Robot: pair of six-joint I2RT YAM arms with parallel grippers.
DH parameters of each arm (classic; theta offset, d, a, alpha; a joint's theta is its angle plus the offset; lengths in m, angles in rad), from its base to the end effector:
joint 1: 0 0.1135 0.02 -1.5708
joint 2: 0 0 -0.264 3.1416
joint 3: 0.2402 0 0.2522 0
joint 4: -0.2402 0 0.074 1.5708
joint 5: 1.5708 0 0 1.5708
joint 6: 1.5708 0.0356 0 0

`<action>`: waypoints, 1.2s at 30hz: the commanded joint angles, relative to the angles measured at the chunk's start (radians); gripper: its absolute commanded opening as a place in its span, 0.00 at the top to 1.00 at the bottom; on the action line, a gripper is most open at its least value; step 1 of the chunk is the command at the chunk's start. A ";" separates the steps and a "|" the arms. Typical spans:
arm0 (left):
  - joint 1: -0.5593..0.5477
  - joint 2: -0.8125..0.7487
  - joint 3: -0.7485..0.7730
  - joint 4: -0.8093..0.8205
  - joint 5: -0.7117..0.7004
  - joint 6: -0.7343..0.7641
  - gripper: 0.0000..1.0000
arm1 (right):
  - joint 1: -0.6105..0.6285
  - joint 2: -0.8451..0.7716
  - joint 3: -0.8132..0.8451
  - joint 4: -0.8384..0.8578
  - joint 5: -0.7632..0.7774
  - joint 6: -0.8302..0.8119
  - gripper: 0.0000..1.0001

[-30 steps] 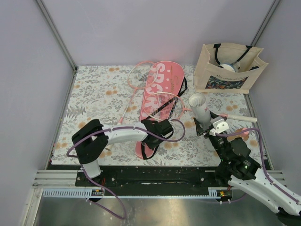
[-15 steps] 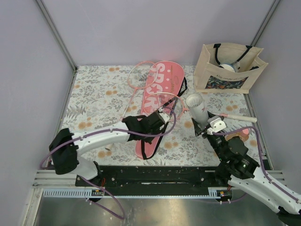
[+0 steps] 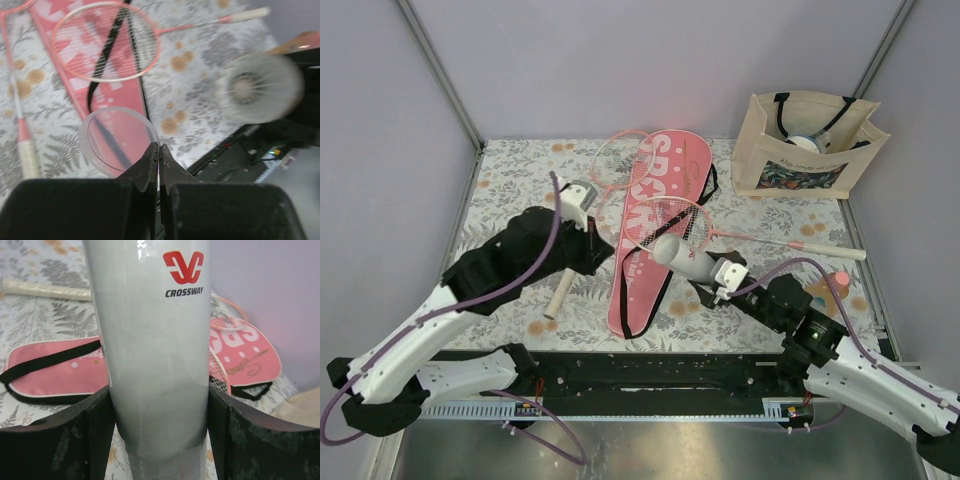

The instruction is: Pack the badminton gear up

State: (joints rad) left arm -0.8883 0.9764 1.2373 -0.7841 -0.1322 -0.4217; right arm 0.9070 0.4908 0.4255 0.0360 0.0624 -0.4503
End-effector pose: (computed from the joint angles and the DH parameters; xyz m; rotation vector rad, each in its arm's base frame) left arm 0.1222 -0.1429 0.3988 0.4181 2.1158 -0.6452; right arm 0.0911 0.1128 0.2786 -0.9713 1.2820 0.3045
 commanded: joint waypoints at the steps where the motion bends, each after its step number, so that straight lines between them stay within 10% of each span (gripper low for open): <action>1: 0.000 -0.061 0.036 0.074 0.230 -0.023 1.00 | 0.000 0.110 0.074 0.024 -0.191 -0.053 0.41; 12: 0.002 -0.085 -0.053 0.224 0.482 -0.031 1.00 | 0.015 0.209 0.111 0.056 -0.236 -0.057 0.40; 36: 0.003 -0.038 -0.118 0.264 0.506 0.003 1.00 | 0.032 0.190 0.090 0.082 -0.300 -0.064 0.39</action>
State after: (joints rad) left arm -0.8879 0.9382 1.1183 -0.5804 0.3454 -0.4358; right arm 0.9295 0.6895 0.4843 0.0578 -0.1913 -0.5037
